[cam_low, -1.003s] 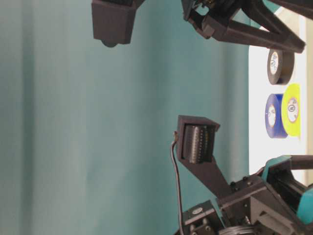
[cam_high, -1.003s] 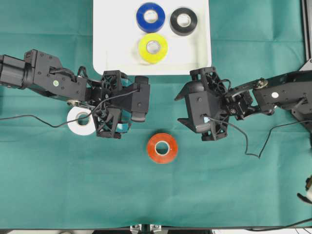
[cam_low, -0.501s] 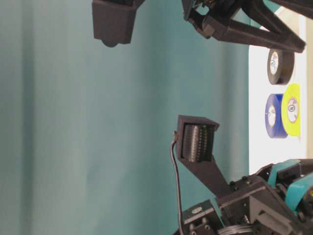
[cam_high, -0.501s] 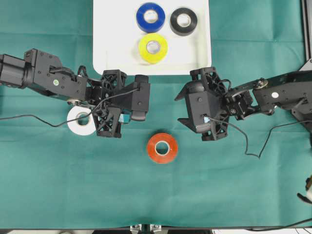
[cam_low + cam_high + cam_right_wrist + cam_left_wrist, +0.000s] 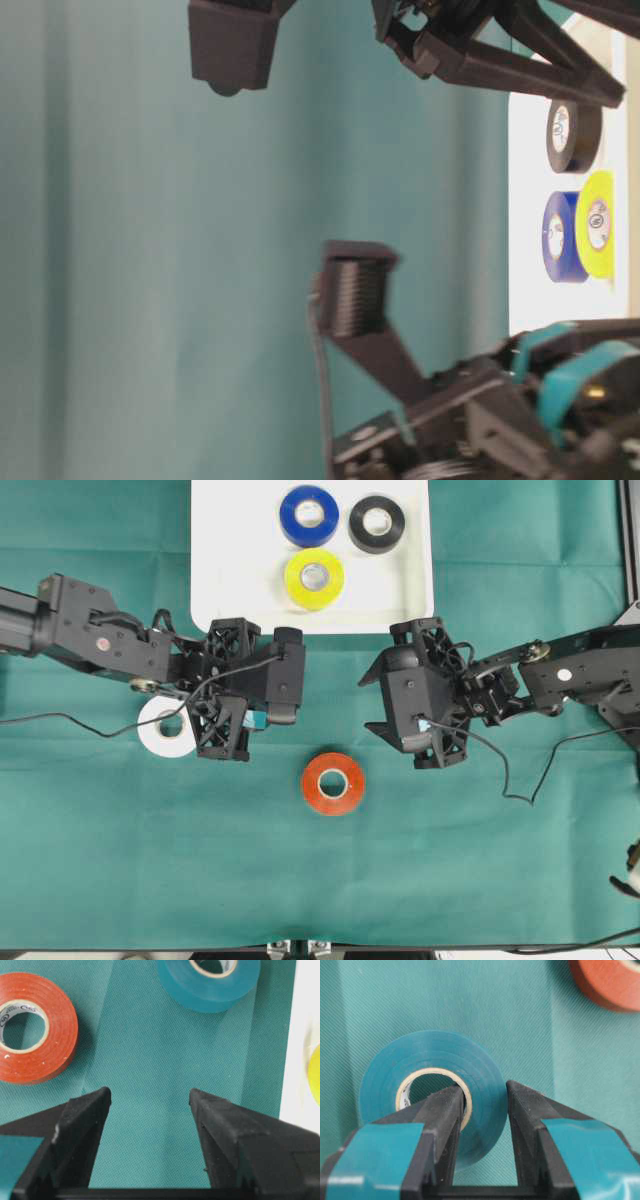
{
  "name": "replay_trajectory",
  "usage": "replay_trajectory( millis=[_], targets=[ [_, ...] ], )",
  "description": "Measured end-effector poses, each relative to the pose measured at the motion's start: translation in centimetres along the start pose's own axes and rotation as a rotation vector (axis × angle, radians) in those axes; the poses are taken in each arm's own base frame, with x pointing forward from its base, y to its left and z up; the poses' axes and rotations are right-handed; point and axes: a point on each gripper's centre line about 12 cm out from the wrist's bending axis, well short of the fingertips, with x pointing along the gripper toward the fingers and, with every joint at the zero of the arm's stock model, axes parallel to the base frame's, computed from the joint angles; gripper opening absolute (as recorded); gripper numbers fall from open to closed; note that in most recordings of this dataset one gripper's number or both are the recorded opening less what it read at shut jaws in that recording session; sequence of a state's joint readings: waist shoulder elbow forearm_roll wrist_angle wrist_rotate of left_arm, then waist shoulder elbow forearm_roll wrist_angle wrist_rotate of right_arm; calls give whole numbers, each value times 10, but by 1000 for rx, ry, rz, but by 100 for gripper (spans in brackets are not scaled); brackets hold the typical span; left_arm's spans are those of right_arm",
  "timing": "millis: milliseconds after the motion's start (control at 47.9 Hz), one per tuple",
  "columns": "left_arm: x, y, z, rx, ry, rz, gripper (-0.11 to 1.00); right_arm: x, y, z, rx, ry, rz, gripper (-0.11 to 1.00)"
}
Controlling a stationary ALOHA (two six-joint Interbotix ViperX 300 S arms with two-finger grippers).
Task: Put the tape alternately from left to right into the white case.
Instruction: 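Lift the teal roll with the left gripper and lower it into the tray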
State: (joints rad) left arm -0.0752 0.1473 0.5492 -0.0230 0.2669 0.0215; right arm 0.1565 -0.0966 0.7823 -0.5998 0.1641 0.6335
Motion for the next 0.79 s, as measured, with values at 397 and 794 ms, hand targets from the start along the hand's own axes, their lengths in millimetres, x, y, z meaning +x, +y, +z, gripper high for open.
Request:
replay_trajectory(
  millis=[397, 794],
  targets=[
    [-35, 6, 22, -5, -103, 11, -4, 0, 0, -6, -1, 14, -1, 71],
    [-36, 58, 35, 21, -129, 97, -4, 1, 0, -6, -1, 14, 0, 71]
  ],
)
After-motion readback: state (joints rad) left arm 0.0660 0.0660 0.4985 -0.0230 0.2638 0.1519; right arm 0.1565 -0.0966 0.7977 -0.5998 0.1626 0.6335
